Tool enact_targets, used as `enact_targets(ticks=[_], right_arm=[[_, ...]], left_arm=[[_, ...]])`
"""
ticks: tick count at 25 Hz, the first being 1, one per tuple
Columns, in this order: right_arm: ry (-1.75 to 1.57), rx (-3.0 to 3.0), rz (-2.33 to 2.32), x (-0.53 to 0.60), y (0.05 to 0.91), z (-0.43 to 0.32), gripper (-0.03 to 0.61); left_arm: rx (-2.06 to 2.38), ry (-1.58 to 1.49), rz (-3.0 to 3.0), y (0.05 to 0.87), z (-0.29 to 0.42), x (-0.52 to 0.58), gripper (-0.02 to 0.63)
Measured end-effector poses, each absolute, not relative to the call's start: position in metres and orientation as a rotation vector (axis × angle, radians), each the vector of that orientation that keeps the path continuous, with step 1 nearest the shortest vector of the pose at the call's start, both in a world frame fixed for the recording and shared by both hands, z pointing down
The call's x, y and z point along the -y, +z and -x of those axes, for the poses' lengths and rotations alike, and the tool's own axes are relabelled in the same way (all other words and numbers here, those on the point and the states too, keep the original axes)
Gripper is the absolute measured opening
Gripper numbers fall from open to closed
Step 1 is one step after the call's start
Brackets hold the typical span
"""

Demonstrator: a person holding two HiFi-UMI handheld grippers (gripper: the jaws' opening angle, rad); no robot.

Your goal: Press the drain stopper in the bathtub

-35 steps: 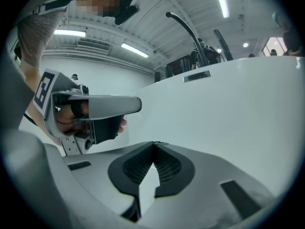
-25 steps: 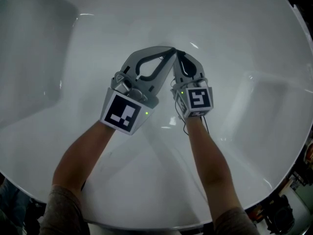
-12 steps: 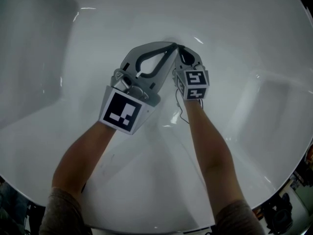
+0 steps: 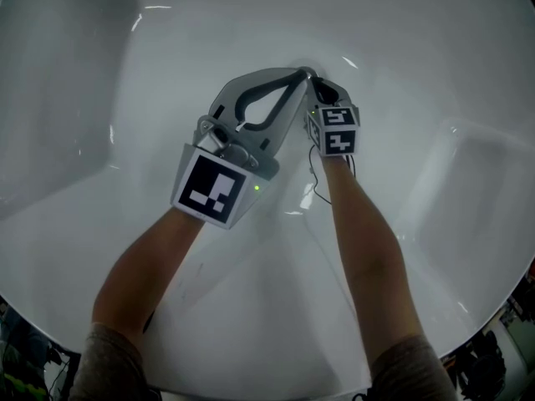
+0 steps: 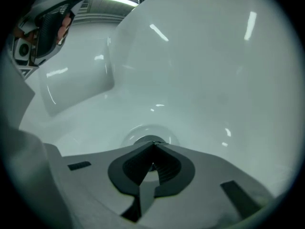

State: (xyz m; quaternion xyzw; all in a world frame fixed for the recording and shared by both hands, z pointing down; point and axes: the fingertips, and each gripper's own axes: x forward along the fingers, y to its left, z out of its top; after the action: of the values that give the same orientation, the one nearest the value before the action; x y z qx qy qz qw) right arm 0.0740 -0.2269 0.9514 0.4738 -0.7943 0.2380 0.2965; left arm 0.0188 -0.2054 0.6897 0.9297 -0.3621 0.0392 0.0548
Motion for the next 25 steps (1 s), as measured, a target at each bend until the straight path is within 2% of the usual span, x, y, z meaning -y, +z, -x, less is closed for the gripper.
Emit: enact_targets(ticks=[18,25], right_arm=[[0.689,1.981,-1.132,0.224,0.969,-0.065,-0.002],[0.547,1.926,-1.012,0.227,0.969,-0.064,0.0]], left_arm=[[1.087,0.139,-2.784,0.707,-0.005,0.197,0.003],[1.095,0.17,-2.763,0.712,-0.01,0.195,0.003]])
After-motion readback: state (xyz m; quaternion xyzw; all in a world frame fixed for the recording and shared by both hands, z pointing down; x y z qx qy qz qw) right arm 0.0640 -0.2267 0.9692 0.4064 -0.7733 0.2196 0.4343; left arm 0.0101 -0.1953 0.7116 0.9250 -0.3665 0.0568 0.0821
